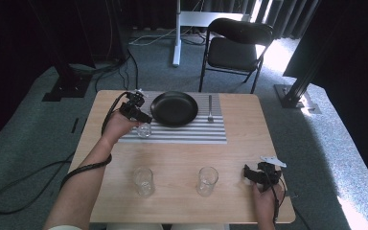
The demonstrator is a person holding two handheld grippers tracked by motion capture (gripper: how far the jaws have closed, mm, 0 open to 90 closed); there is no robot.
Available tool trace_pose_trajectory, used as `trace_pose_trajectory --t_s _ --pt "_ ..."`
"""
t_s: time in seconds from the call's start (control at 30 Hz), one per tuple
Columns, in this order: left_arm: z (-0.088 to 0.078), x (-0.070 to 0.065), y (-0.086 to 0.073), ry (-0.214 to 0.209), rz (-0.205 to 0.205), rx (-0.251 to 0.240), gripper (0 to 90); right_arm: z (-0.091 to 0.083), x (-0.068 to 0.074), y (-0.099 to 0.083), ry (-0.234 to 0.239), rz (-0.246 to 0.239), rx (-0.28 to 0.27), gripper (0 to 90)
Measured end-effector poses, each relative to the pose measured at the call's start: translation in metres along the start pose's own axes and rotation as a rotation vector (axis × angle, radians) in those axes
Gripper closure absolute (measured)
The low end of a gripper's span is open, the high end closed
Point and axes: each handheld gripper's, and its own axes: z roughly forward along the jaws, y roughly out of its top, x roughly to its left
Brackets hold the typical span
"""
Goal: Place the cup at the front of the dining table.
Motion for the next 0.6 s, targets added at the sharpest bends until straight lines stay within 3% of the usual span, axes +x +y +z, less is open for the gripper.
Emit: trace_pose_trajectory --t_s 0.27,0.4,0.53,0.6 --pt "0.01 0.008 0.009 -0.01 -0.02 0.02 28.8 0.0 0.0 0.0 0.0 0.0 0.0 12.1" --pt "0.017 0.012 0.015 0.018 -0.011 0.025 28.8 0.0 0.0 0.0 0.0 0.0 0.0 12.1" --pt "0.024 0.017 0.018 -0.017 -0.043 0.029 28.8 0.0 0.0 0.0 0.0 0.0 0.0 12.1" --pt "0.027 0.016 0.019 -0.005 -0.035 0.035 28.8 0.0 0.0 0.0 0.0 0.0 0.0 12.1"
